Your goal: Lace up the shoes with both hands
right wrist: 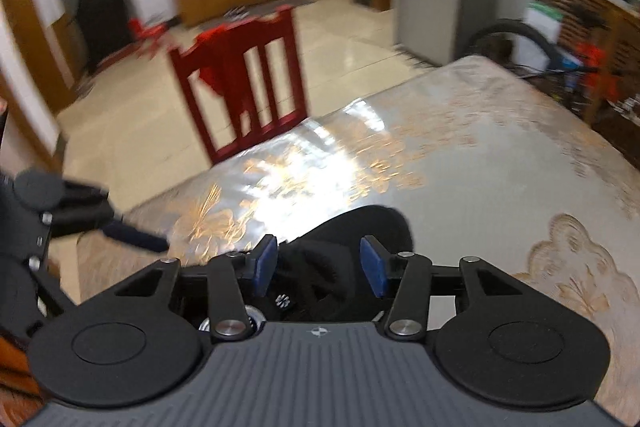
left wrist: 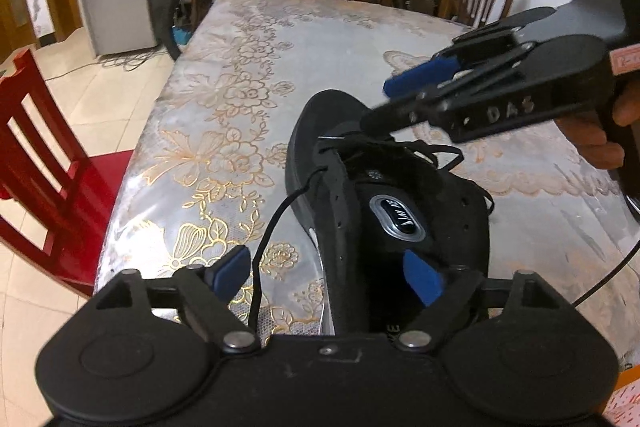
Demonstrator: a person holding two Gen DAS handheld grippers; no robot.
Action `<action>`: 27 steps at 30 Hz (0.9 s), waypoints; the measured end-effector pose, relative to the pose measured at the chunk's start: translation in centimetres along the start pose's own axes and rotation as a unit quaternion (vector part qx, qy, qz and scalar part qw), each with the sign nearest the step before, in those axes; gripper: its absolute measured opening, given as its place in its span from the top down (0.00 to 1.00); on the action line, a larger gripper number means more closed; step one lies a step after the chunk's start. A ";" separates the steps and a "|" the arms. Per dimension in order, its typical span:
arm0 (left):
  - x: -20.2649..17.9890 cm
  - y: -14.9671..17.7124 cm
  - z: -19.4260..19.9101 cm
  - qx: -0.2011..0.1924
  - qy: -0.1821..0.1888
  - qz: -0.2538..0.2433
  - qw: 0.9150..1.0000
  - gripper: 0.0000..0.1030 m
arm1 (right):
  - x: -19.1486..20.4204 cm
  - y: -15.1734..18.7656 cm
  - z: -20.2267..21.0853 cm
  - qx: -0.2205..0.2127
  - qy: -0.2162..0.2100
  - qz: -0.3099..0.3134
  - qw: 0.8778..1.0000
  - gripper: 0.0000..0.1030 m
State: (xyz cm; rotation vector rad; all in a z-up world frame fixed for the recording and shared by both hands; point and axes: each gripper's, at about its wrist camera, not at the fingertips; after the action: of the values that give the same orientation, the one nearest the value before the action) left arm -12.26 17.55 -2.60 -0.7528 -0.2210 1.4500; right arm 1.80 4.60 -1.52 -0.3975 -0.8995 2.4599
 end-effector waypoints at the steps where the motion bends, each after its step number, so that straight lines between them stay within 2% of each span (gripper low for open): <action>1: 0.0 0.0 -0.1 0.000 -0.002 0.005 1.000 0.18 | 0.1 -0.2 -0.5 0.010 -0.009 0.012 1.000 0.56; 3: -0.1 0.1 -0.1 0.000 -0.006 0.012 1.000 0.16 | 0.1 -0.6 -1.6 0.033 -0.030 0.024 0.999 0.57; 7: -0.6 0.2 -0.2 0.001 -0.021 0.014 1.000 0.12 | -0.7 -0.9 -3.8 0.070 -0.062 -0.005 0.996 0.63; 10: -0.7 0.3 -0.2 0.004 -0.024 0.016 1.000 0.12 | -1.7 -1.2 -4.5 0.073 -0.081 -0.062 0.992 0.94; 12: -0.8 0.4 -0.3 0.013 -0.032 0.010 0.999 0.12 | -2.0 -1.0 -4.4 0.070 -0.088 -0.098 0.989 0.94; 14: -1.0 0.8 0.0 0.011 -0.033 -0.018 0.999 0.12 | -1.6 -0.8 -3.3 0.049 -0.079 -0.103 0.990 0.95; 16: -1.0 1.1 0.4 0.003 -0.027 -0.036 0.999 0.12 | -0.8 -0.5 -1.6 0.020 -0.063 -0.098 0.993 0.97; 19: -0.6 1.3 1.9 -0.023 -0.015 -0.029 0.999 0.12 | 0.2 -0.1 1.4 -0.022 -0.037 -0.095 0.995 0.97; 24: -0.7 1.2 4.1 -0.067 -0.010 -0.005 0.998 0.14 | 1.7 0.9 3.9 -0.043 -0.023 -0.048 0.998 0.98; 27: -0.9 0.9 4.9 -0.094 -0.010 0.012 0.995 0.20 | 2.1 1.3 4.1 -0.045 -0.031 -0.002 0.999 0.98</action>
State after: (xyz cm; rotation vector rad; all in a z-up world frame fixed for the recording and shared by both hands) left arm -15.88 18.20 0.83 -0.8961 -0.3674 1.4737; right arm -2.19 2.72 0.43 -0.3526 -1.0376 2.4472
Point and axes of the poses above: each gripper's, at about its wrist camera, not at the fingertips, and z roughly against the way its jaws point, x to its left, y to its underside, and after that the axes turned 14 degrees about y, right-handed
